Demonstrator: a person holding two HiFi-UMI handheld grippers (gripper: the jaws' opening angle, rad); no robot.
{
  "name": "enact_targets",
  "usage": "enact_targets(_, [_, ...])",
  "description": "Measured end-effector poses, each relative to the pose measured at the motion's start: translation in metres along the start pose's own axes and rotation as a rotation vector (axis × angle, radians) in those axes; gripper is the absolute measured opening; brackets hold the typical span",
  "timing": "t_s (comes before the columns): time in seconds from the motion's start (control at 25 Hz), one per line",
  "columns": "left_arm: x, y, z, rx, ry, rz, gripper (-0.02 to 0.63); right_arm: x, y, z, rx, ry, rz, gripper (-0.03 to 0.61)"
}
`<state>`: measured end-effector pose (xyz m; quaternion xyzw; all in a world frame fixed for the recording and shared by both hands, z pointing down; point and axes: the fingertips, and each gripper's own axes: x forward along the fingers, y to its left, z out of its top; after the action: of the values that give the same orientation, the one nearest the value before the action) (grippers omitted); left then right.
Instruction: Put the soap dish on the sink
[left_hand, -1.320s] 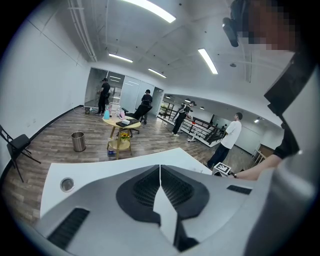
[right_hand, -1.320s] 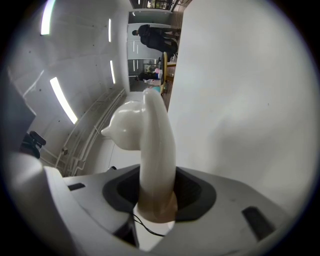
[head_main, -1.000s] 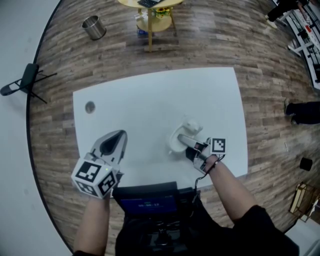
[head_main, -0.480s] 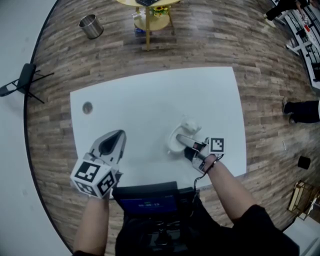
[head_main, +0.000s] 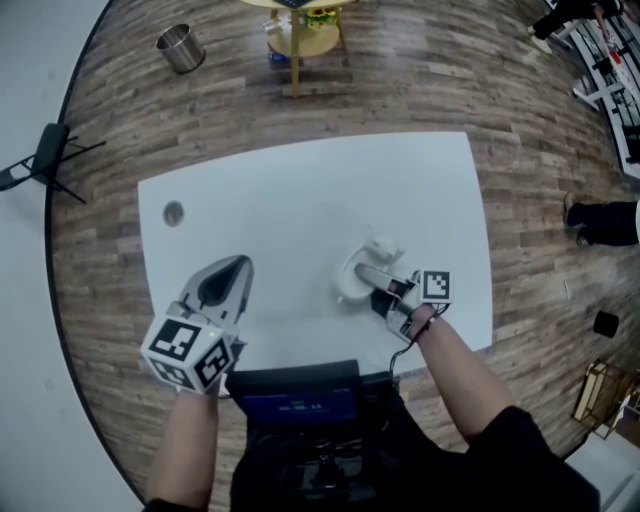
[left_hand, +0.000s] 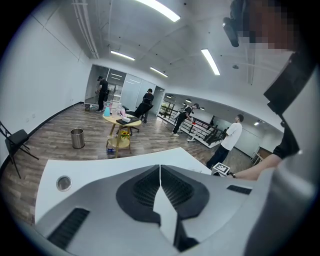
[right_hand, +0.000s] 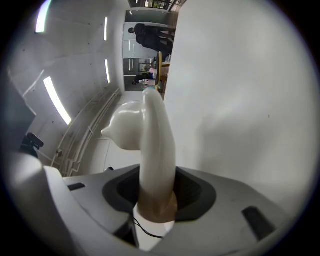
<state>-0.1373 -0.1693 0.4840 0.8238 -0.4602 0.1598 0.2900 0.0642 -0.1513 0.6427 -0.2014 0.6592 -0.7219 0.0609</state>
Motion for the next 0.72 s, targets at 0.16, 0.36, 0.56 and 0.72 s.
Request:
enact_targets(0.16, [0.003,0.000,-0.001,-0.001,0.003,-0.005,0.009,0.000,-0.003,0.000,0.000,0.002,-0.007,0.163])
enact_targets(0.36, [0.007,-0.001,-0.001,0.005,0.008,-0.016,0.009,0.000,-0.005,0.001,0.003,0.005,-0.016,0.163])
enact_targets(0.56, [0.011,0.001,-0.003,0.002,0.009,-0.025,0.009,0.003,-0.005,0.002,0.006,0.003,-0.018,0.163])
enact_targets(0.72, [0.013,0.000,-0.005,-0.003,0.013,-0.029,0.009,0.004,-0.005,0.001,0.022,-0.003,-0.011,0.163])
